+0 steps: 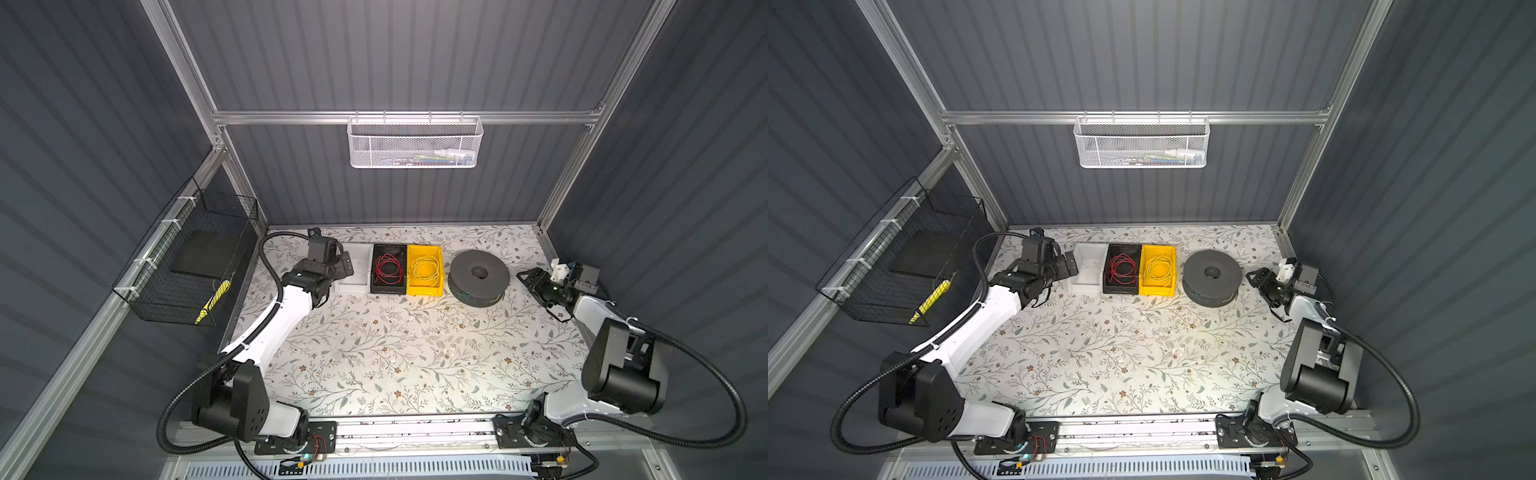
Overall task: Wrap the cables
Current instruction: 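Raise both arms, left toward the black bin, right toward the grey spool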
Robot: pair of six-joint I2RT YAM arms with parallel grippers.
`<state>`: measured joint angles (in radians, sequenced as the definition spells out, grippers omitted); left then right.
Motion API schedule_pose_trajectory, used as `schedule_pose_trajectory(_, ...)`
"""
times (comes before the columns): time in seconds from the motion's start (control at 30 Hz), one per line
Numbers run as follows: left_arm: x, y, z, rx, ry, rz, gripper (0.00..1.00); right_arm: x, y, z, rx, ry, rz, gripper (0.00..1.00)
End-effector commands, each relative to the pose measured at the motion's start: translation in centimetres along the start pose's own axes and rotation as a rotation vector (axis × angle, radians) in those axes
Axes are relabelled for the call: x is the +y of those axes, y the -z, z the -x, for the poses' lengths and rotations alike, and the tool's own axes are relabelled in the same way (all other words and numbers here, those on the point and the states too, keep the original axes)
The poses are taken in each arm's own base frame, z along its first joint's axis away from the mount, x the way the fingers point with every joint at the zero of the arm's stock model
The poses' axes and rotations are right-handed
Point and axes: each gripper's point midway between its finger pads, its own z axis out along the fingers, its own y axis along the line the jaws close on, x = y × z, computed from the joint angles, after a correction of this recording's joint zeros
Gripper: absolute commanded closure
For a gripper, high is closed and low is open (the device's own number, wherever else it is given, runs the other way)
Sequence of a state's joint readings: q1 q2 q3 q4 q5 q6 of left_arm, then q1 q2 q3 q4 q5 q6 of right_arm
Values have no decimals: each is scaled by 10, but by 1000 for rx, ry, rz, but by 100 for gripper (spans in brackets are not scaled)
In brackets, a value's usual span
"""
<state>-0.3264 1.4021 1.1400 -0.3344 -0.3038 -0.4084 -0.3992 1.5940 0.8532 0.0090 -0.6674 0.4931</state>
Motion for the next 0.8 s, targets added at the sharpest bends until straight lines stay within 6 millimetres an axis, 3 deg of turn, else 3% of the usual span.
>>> schedule_pose_trajectory(0.0, -13, 6, 2, 5, 36, -85, 1, 22, -19, 4, 29, -31, 170, 33)
schedule_pose_trajectory(0.2, -13, 3, 2, 24, 18, -72, 0, 27, -53, -6, 100, -16, 181, 36)
schedule_pose_trajectory(0.3, -17, 1, 5, 27, 14, -80, 0, 22, -62, -8, 108, -39, 194, 42)
schedule_pose_trajectory(0.77, -21, -10, -4, 71, 18, -89, 1, 25, -70, -8, 104, -65, 261, 93)
